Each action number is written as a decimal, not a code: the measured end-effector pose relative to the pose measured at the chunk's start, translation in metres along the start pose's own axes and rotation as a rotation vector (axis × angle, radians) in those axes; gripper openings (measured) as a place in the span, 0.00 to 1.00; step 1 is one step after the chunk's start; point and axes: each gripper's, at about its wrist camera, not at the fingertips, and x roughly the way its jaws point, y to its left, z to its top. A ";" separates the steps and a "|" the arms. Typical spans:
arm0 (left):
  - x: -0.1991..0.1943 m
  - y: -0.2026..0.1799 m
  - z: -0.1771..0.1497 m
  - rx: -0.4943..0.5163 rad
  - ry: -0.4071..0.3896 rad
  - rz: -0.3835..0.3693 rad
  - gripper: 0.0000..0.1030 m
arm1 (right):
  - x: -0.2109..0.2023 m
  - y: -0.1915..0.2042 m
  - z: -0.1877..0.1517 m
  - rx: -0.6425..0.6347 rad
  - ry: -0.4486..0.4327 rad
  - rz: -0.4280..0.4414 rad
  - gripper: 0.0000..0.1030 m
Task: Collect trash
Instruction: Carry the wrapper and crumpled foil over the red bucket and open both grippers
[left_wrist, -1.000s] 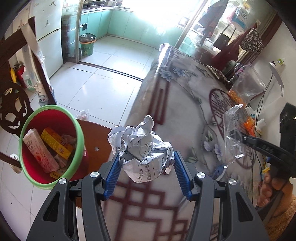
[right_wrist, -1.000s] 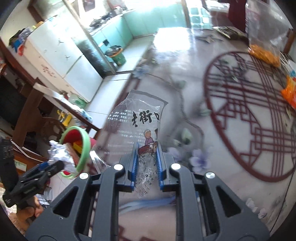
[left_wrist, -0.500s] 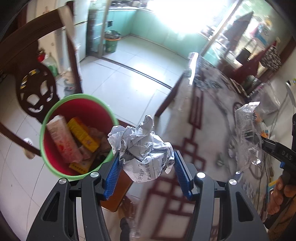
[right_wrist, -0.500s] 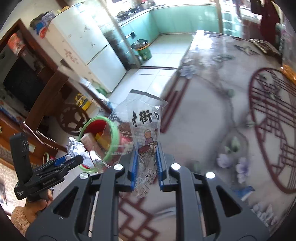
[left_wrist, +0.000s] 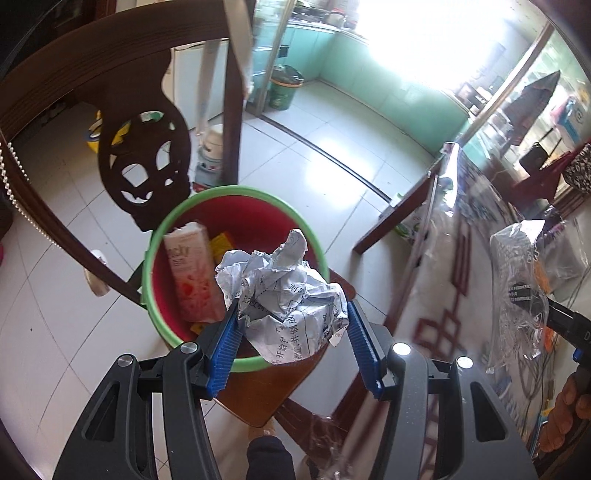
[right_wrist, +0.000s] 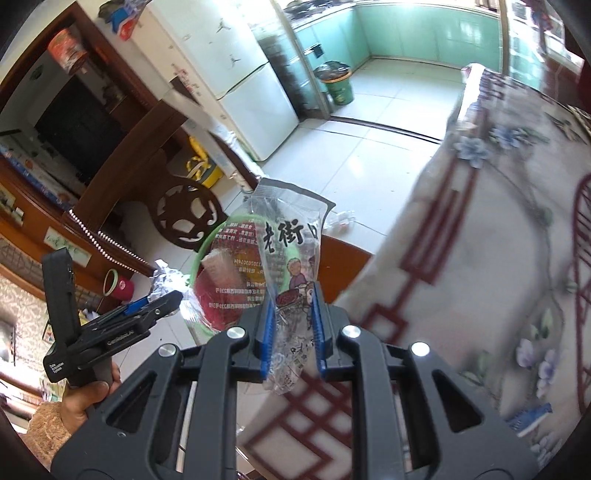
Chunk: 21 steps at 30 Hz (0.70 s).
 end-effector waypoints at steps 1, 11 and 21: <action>0.001 0.001 0.000 -0.001 0.002 0.006 0.52 | 0.006 0.005 0.002 -0.006 0.007 0.013 0.18; 0.014 0.020 0.016 -0.024 0.009 0.034 0.52 | 0.060 0.047 0.016 -0.075 0.104 0.112 0.18; 0.021 0.036 0.027 -0.072 0.015 0.035 0.52 | 0.092 0.065 0.025 -0.109 0.168 0.149 0.18</action>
